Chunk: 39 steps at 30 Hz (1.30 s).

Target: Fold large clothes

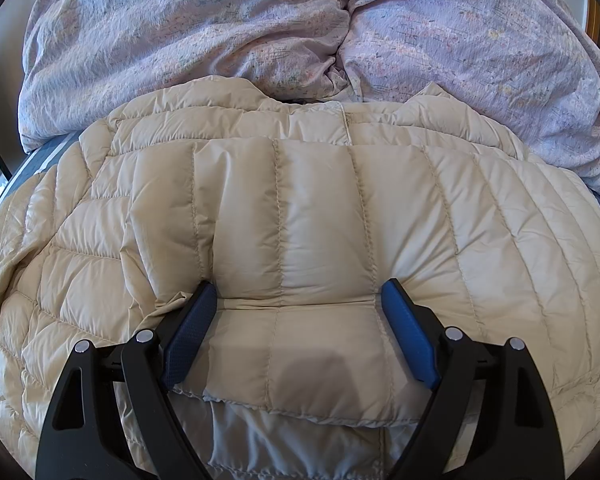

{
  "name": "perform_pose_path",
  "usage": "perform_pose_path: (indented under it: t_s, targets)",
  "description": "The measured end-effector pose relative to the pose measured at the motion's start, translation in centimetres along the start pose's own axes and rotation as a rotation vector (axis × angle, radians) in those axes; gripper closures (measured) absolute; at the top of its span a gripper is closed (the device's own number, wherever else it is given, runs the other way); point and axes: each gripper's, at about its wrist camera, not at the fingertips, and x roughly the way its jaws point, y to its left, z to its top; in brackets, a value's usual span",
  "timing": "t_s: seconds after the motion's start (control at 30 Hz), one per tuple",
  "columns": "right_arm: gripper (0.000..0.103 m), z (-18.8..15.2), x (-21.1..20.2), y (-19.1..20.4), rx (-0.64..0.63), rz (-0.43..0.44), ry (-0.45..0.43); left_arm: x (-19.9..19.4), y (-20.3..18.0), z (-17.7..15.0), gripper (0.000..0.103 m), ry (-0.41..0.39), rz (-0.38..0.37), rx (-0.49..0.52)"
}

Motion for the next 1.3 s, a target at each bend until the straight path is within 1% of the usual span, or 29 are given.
perform_pose_path:
  t_s: [0.1,0.17,0.27,0.33,0.43,0.47,0.53,0.63,0.73,0.83,0.9,1.03,1.13,1.2,1.27,1.3]
  targets:
    - [0.017,0.0,0.0,0.0,0.000,0.000,0.000,-0.9,-2.2,0.6,0.100,-0.022,-0.026,0.034]
    - [0.017,0.0,0.0,0.0,0.000,0.000,0.000,-2.0,-4.6,1.3,0.100,-0.050,-0.069,0.070]
    - [0.017,0.0,-0.1,0.0,0.001,0.002,0.000,-4.1,-8.7,2.0,0.100,-0.098,-0.154,0.131]
    - [0.017,0.0,0.0,0.0,0.003,0.001,0.000,-5.5,-12.3,2.2,0.100,-0.126,-0.225,0.184]
    - [0.017,0.0,0.0,0.0,0.004,0.002,0.000,-6.8,-17.2,1.8,0.100,-0.147,-0.305,0.259]
    - [0.017,-0.1,0.0,0.0,0.005,0.002,0.000,-6.9,-18.4,1.6,0.100,-0.147,-0.321,0.276]
    - [0.017,-0.1,0.0,0.0,0.007,0.003,0.000,-7.1,-21.5,0.8,0.100,-0.139,-0.361,0.319]
    - [0.016,-0.1,0.0,0.1,0.008,0.002,0.000,-6.9,-25.0,-0.7,0.100,-0.120,-0.400,0.369]
    - [0.016,-0.1,0.0,0.1,0.004,0.001,0.001,-6.8,-27.1,-2.0,0.100,-0.089,-0.456,0.385]
    - [0.016,0.1,0.0,0.1,-0.002,0.005,0.012,-6.6,-29.6,-3.5,0.100,-0.030,-0.550,0.384]
    - [0.016,0.1,-0.1,-0.1,0.002,0.019,0.019,-7.0,-31.2,-4.9,0.100,-0.016,-0.592,0.404]
    - [0.017,0.5,-1.1,-0.9,0.013,0.058,0.010,-7.4,-33.8,-7.4,0.100,0.012,-0.636,0.446]
    - [0.017,0.9,-3.3,-2.7,0.045,0.078,-0.043,-7.3,-35.1,-8.5,0.100,0.031,-0.648,0.465]
    - [0.017,1.0,-4.9,-3.9,0.034,0.045,-0.087,-7.3,-36.1,-9.3,0.100,0.045,-0.656,0.477]
    - [0.017,1.0,-6.3,-5.5,0.017,-0.027,-0.134,-7.3,-36.9,-10.0,0.100,0.057,-0.669,0.489]
    - [0.017,1.0,-6.6,-6.0,0.016,-0.045,-0.141,-7.3,-37.2,-10.2,0.100,0.061,-0.675,0.493]
